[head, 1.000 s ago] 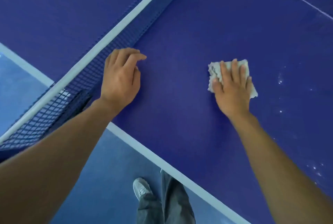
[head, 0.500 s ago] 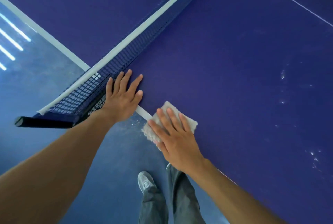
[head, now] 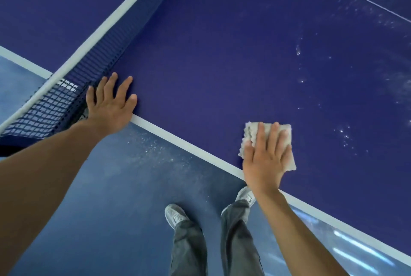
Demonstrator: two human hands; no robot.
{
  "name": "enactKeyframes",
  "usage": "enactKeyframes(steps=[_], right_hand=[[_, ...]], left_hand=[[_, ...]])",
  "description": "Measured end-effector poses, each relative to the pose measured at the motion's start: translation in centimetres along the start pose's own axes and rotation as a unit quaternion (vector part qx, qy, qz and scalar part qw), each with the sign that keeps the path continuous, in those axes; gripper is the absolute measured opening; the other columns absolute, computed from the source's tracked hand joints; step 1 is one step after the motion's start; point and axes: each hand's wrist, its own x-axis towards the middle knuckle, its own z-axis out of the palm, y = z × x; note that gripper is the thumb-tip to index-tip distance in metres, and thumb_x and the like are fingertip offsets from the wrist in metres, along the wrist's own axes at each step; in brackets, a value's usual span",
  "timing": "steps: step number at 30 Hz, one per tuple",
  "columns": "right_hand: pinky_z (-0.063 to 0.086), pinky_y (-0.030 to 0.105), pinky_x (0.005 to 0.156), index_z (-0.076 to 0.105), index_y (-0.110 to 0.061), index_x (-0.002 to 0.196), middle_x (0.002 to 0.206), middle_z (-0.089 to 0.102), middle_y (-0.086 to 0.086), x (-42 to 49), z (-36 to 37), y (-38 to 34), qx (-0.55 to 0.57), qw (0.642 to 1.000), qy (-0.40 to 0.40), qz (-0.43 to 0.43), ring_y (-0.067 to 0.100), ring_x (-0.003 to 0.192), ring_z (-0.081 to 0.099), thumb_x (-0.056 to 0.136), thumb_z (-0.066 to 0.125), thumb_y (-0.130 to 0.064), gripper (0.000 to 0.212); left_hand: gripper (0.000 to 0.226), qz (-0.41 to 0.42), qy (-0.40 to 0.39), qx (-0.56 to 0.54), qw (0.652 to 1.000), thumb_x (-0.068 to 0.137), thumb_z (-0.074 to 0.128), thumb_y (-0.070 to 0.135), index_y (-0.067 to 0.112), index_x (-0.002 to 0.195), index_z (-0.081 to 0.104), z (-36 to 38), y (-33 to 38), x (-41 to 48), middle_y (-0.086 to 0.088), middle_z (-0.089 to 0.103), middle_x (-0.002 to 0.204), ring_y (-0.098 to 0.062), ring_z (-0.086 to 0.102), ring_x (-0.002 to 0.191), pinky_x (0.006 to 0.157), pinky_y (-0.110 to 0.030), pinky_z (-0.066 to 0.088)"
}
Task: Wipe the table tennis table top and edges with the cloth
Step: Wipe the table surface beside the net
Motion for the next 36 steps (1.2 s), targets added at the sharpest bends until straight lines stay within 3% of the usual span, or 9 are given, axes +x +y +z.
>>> enactKeyframes(steps=[4,7,14,18,20,26,29,33,36], right_hand=[[0.011,0.057,0.128,0.026,-0.027,0.165,0.175,0.011,0.009,-0.2,1.7,-1.9,-0.037,0.972,-0.026,-0.229,0.034,0.161,0.005,0.108,0.030,-0.045,0.060],[0.016,0.058,0.127,0.027,-0.028,0.165,0.175,0.012,0.007,-2.0,1.7,2.5,-0.040,0.964,-0.028,-0.261,0.033,0.162,0.007,0.110,0.027,-0.047,0.058],[0.016,0.060,0.126,0.027,-0.022,0.165,0.174,0.013,0.013,-1.0,-2.0,13.2,-0.025,0.999,-0.040,0.011,0.039,0.159,0.012,0.104,0.020,-0.051,0.068],[0.004,0.060,0.127,0.009,-0.023,0.168,0.175,-0.004,0.012,6.5,-3.0,11.9,0.029,0.987,-0.003,0.156,0.037,0.161,-0.005,0.110,0.025,-0.045,0.064],[0.001,0.060,0.127,0.005,-0.024,0.168,0.175,-0.008,0.012,9.3,-2.7,9.2,0.037,0.986,0.005,0.161,0.037,0.161,-0.007,0.111,0.028,-0.043,0.065],[0.007,0.059,0.128,0.020,-0.028,0.166,0.175,0.005,0.009,7.4,-0.8,5.8,-0.020,0.977,-0.023,-0.209,0.034,0.162,-0.001,0.107,0.032,-0.047,0.063],[0.013,0.059,0.127,0.020,-0.032,0.166,0.176,0.006,0.004,4.7,-1.2,10.3,-0.035,0.957,-0.061,-0.283,0.032,0.162,0.001,0.108,0.031,-0.050,0.062],[0.010,0.059,0.127,0.017,-0.028,0.167,0.175,0.006,0.008,9.6,-4.2,16.6,-0.010,1.000,-0.025,-0.008,0.035,0.161,0.004,0.106,0.024,-0.050,0.065],[0.002,0.058,0.127,0.004,-0.028,0.168,0.175,-0.006,0.009,16.0,-5.8,16.8,0.044,0.979,0.005,0.200,0.033,0.161,-0.006,0.109,0.023,-0.048,0.065]], left_hand=[[0.061,-0.024,0.010,0.001,1.000,0.104,0.019,0.054,0.043,0.162,0.003,0.3,0.9,-0.2,0.002,-0.007,0.173,-0.020,-0.011,0.159,0.124,-0.051,-0.017],[0.072,-0.016,0.067,-0.023,0.997,0.096,0.015,0.063,0.034,0.163,0.013,0.9,3.3,-1.7,-0.009,0.003,0.172,-0.027,-0.008,0.159,0.122,-0.052,-0.019],[0.057,0.134,0.096,0.005,0.986,0.106,0.030,0.053,0.039,0.160,0.025,3.2,15.5,-2.5,-0.009,0.014,0.170,-0.031,0.000,0.159,0.125,-0.059,-0.012],[0.055,0.159,0.105,-0.005,0.982,0.106,0.028,0.052,0.040,0.159,0.026,3.6,21.1,0.0,-0.008,0.011,0.171,-0.032,-0.001,0.159,0.123,-0.063,-0.010],[0.054,0.146,0.097,-0.003,0.984,0.106,0.026,0.051,0.042,0.160,0.024,4.1,22.8,0.9,-0.007,0.009,0.172,-0.030,-0.002,0.159,0.123,-0.065,-0.009],[0.054,0.118,0.134,-0.008,0.984,0.105,0.020,0.056,0.045,0.158,0.025,5.3,23.7,1.8,-0.005,0.018,0.168,-0.029,0.006,0.158,0.124,-0.066,-0.002],[0.055,0.117,0.142,-0.006,0.983,0.104,0.023,0.055,0.043,0.158,0.027,5.2,23.5,1.4,-0.006,0.020,0.168,-0.030,0.007,0.158,0.124,-0.065,0.000],[0.056,0.116,0.146,-0.003,0.982,0.103,0.025,0.054,0.043,0.158,0.029,5.1,23.9,1.5,-0.007,0.021,0.167,-0.031,0.008,0.157,0.124,-0.065,0.001],[0.056,0.118,0.149,-0.007,0.982,0.103,0.026,0.052,0.043,0.157,0.031,5.0,23.9,1.6,-0.007,0.022,0.167,-0.031,0.010,0.157,0.124,-0.065,0.001]])
